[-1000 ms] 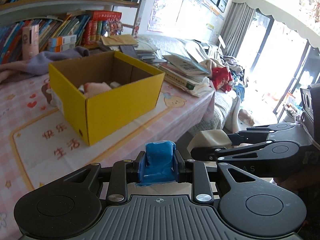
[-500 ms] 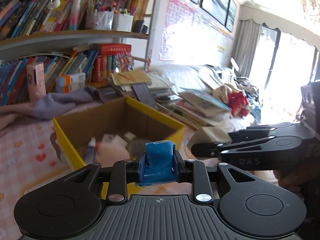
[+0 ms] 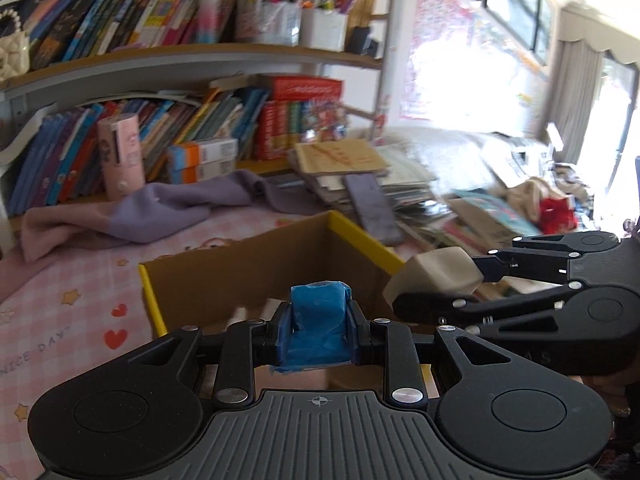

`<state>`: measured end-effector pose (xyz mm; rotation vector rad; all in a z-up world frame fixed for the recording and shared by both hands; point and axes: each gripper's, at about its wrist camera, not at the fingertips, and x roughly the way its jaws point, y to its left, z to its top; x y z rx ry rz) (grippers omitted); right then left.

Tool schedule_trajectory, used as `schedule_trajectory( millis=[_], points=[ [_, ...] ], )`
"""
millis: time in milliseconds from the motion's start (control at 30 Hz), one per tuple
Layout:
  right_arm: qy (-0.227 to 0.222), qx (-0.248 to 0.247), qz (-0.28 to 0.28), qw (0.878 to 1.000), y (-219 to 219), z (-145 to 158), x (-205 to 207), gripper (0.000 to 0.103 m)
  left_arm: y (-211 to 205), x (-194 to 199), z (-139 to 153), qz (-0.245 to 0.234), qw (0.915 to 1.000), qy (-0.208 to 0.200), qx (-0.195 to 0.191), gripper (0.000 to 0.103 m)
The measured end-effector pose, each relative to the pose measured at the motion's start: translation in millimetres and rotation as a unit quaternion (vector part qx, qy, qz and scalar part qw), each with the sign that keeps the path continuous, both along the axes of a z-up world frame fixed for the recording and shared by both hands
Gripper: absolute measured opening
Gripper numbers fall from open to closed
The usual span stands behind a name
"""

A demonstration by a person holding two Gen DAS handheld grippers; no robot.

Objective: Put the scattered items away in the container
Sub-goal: 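Lower the sponge block and blue toy into the box and open both grippers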

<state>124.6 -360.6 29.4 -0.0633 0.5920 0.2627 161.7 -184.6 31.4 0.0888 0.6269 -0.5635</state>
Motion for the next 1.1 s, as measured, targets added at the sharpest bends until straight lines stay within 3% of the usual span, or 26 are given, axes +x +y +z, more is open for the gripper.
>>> schedule_trajectory(
  millis=[167,300,500,700,767,900,933,1000,1100],
  points=[
    [0.025,-0.053,0.084,0.995,6.4,-23.8,59.5,0.045,-19.2,39.4,-14.8,0.01,0.9971,0.011,0.074,0.026],
    [0.07,-0.081,0.128,0.986,12.1,-40.4,105.3,0.045,-28.1,64.8,-27.2,0.016,0.9942,0.031,0.102,0.026],
    [0.105,-0.118,0.182,0.971,25.7,-56.6,136.5,0.046,-35.9,93.9,-40.7,0.027,0.9918,0.065,0.106,0.026],
    [0.113,-0.131,0.197,0.965,26.4,-63.4,148.4,0.047,-35.8,105.4,-47.7,0.041,0.9902,0.082,0.105,0.027],
    [0.115,-0.123,0.199,0.966,24.2,-63.1,150.6,0.049,-36.7,106.1,-47.4,0.049,0.9898,0.082,0.106,0.031],
    [0.106,-0.113,0.192,0.969,19.6,-59.7,149.9,0.06,-30.5,103.6,-42.3,0.089,0.9887,0.061,0.103,0.07],
    [0.101,-0.106,0.192,0.97,17.6,-57.5,148.4,0.063,-26.8,101.2,-39.8,0.097,0.9891,0.056,0.096,0.075],
    [0.088,-0.089,0.192,0.973,12.8,-52.2,144.0,0.077,-19.7,94.9,-34.2,0.106,0.9898,0.052,0.08,0.077],
    [0.08,-0.063,0.186,0.977,8.0,-45.1,136.9,0.079,-13.7,79.5,-23.4,0.118,0.9898,0.04,0.069,0.078]
  ],
)
